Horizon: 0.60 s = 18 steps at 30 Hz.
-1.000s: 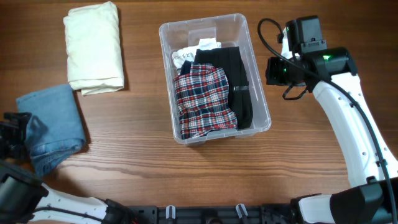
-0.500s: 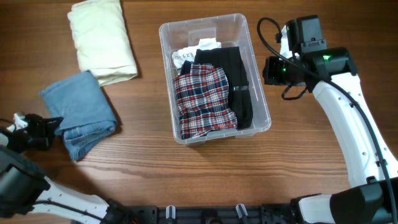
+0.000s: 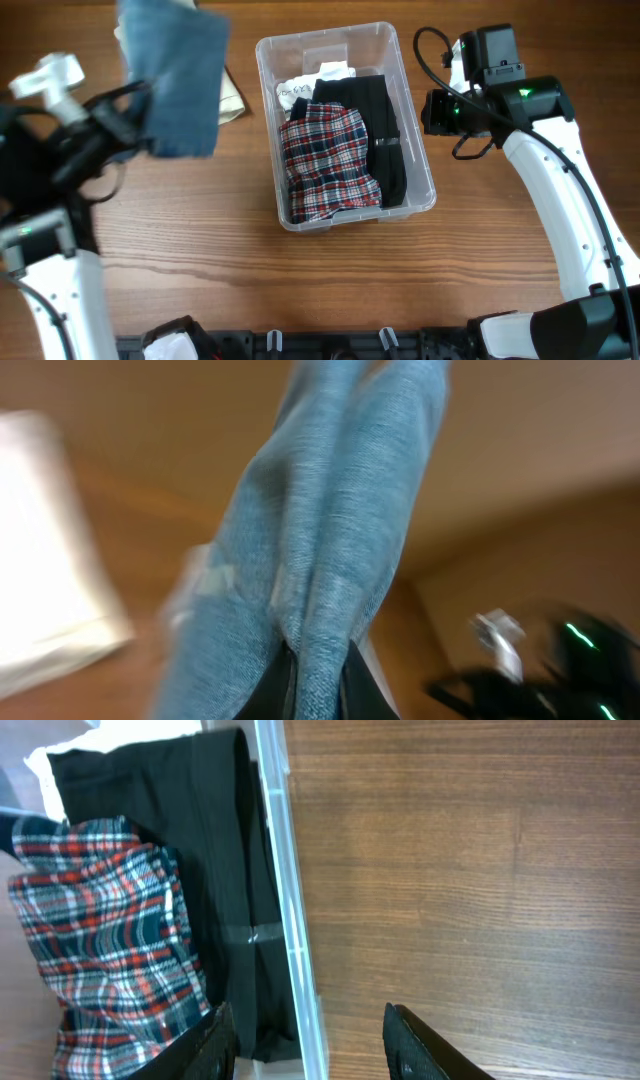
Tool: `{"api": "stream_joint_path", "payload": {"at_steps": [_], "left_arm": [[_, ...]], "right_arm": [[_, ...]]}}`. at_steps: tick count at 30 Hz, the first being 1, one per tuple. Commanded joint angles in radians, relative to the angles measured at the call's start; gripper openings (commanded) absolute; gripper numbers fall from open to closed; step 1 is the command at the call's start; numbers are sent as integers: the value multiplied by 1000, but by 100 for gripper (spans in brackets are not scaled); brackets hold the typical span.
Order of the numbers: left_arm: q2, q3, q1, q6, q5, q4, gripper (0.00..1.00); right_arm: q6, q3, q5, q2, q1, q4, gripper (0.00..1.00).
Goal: Pack container
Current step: 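Carry the jeans over the bin and lower them onto the top half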
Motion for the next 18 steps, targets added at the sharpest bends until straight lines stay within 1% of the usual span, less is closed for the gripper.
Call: {"api": "stream_joint_path", "payload": {"at_steps": [1, 2, 4, 6, 8, 10, 14, 18], "left_arm": [[13, 22, -247, 33, 18, 166, 4], [70, 22, -330, 57, 10, 236, 4], [187, 22, -433, 93, -9, 336, 4], [301, 42, -488, 104, -21, 354, 4], [419, 97, -508, 107, -21, 351, 4], [499, 164, -520, 140, -21, 350, 4], [581, 262, -525, 179, -60, 351, 4], [636, 267, -555, 186, -108, 315, 4]], "right_arm": [[25, -4, -15, 10, -1, 0, 48], [24, -4, -15, 9, -1, 0, 48], [24, -4, -15, 9, -1, -4, 48], [24, -4, -15, 9, -1, -14, 48], [26, -4, -6, 9, -1, -16, 47], [93, -4, 41, 9, -2, -18, 47], [109, -4, 56, 9, -5, -15, 47], [109, -4, 56, 9, -5, -15, 47]]}}
